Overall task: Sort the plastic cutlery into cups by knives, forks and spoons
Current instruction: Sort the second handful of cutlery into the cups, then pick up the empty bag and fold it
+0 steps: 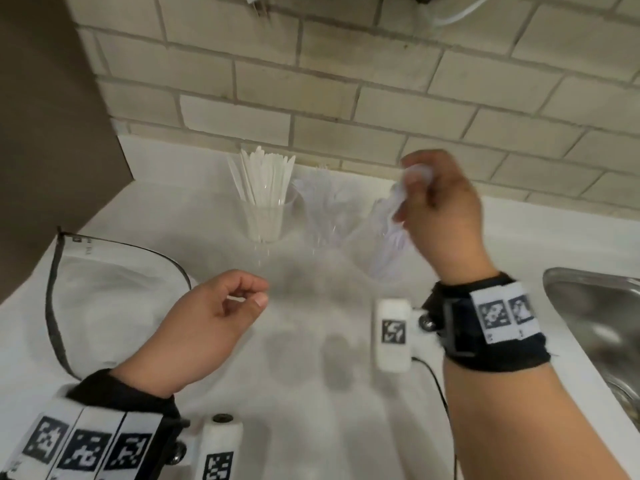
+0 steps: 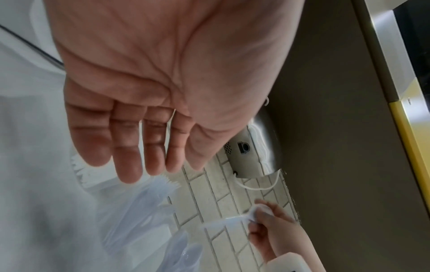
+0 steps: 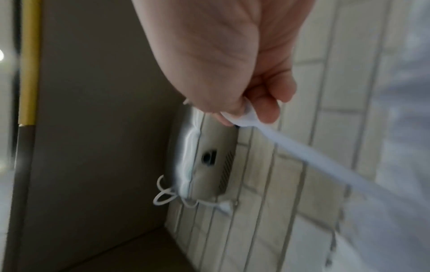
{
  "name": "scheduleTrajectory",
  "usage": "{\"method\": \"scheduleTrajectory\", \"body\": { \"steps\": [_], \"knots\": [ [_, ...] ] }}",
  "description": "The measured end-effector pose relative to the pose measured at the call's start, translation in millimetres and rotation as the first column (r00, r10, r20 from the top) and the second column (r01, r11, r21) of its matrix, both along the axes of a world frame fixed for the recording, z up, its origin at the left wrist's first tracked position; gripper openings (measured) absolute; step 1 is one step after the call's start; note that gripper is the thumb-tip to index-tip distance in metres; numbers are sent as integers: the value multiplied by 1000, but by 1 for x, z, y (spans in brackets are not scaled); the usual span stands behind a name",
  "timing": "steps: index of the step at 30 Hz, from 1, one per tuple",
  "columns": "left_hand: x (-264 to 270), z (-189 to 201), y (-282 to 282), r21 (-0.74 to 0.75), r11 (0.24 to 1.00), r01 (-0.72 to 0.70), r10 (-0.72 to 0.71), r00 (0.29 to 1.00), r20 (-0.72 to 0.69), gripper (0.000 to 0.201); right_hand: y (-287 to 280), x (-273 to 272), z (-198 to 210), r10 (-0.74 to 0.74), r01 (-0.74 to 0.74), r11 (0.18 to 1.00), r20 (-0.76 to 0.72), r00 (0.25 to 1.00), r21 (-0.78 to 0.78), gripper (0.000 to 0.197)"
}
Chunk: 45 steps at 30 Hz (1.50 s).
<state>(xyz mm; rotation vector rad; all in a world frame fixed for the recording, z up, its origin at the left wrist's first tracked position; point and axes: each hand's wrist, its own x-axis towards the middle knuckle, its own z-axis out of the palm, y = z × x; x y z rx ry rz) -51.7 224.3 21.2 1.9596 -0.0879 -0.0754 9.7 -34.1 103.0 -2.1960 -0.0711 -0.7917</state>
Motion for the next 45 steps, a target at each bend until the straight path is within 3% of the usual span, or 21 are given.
{"method": "scheduleTrajectory", "body": {
  "steps": [3,7,10,13,15,18,20,24,27,29,31,34,36,38,39,41,44,45],
  "knots": [
    [-5,0,5,51,999,-11,10,1000,12,4,-31,13,14,-117,134,984,142,983,-120,25],
    [-14,0,12,310,950,-39,18,997,71,11,-42,33,-9,-206,214,933,58,977,-291,26],
    [-17,-4,17,608,777,-166,83,983,163,32,-41,40,-46,-313,235,856,-100,944,-461,35],
    [-18,-4,19,779,613,-128,134,989,57,64,-36,38,-71,-366,154,823,-304,880,-546,48],
    [-16,-6,21,790,613,-13,133,987,-87,77,-33,37,-78,-397,151,811,-342,852,-566,53],
    [-12,-15,21,716,689,112,114,959,-260,84,-29,37,-78,-452,144,779,-388,804,-610,57],
    [-7,-21,20,698,701,147,103,947,-303,80,-22,34,-75,-464,148,761,-370,804,-632,58],
    [2,-24,18,668,725,165,56,953,-296,74,-1,21,-65,-410,159,750,-263,874,-642,59],
    [4,-10,11,588,791,170,-49,975,-215,68,22,7,-64,-168,92,842,-96,981,-531,52],
    [1,5,7,501,853,148,-93,987,-134,68,38,-2,-68,71,-70,902,-14,997,-426,44],
    [-2,19,5,398,912,97,-101,995,-13,68,53,-10,-74,236,-270,934,-163,958,-235,39],
    [-9,34,6,204,978,48,-78,987,141,68,70,-19,-74,297,-296,952,-508,808,85,59],
    [-12,34,9,104,993,60,-79,978,193,71,76,-24,-73,461,-263,881,-588,665,394,64],
    [-14,28,13,-18,996,90,-86,980,177,74,83,-29,-74,671,-225,699,-515,533,679,68],
    [-14,24,15,-72,993,91,-78,983,169,75,84,-29,-77,727,-239,632,-457,513,737,75],
    [-14,17,21,-123,992,-7,29,983,182,74,85,-25,-82,721,-276,608,-371,585,744,74],
    [-11,10,39,-236,931,-278,323,929,179,70,73,-21,-79,524,-189,692,-305,795,697,64],
    [-10,9,47,-262,895,-361,407,901,150,68,68,-21,-77,463,-151,713,-298,835,685,62]
  ]
}}
